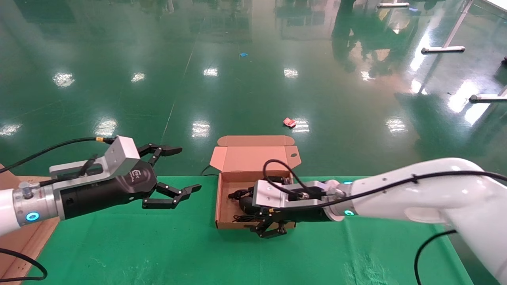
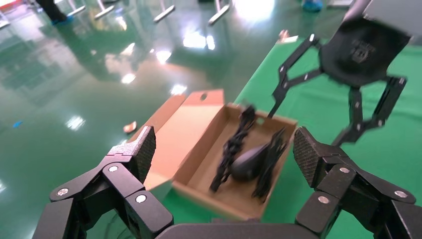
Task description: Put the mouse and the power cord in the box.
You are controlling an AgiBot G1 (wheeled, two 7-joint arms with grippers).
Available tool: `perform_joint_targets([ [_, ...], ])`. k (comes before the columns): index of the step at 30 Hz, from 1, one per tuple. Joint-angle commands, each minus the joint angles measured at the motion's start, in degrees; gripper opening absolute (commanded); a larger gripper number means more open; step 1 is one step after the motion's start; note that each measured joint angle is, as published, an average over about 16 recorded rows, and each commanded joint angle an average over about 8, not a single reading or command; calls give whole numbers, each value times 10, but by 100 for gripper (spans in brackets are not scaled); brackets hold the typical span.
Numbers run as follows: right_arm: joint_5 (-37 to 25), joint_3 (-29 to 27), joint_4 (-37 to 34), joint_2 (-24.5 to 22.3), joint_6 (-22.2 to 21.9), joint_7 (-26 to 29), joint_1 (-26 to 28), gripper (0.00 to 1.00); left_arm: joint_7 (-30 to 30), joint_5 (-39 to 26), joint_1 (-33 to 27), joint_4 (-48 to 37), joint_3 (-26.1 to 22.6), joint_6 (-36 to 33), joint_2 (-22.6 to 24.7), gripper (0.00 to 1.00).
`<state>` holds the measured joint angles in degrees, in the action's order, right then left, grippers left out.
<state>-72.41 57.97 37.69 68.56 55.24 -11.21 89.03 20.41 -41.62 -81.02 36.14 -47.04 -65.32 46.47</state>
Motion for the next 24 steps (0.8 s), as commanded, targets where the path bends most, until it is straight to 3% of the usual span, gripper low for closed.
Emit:
perform_joint_targets([
  [1, 13, -18, 16, -15, 13, 10, -12, 100, -13, 0, 8, 16, 13, -9, -5, 100],
  [24, 164, -226, 193, -180, 164, 118, -148, 100, -160, -1, 100, 193, 160, -105, -59, 100],
])
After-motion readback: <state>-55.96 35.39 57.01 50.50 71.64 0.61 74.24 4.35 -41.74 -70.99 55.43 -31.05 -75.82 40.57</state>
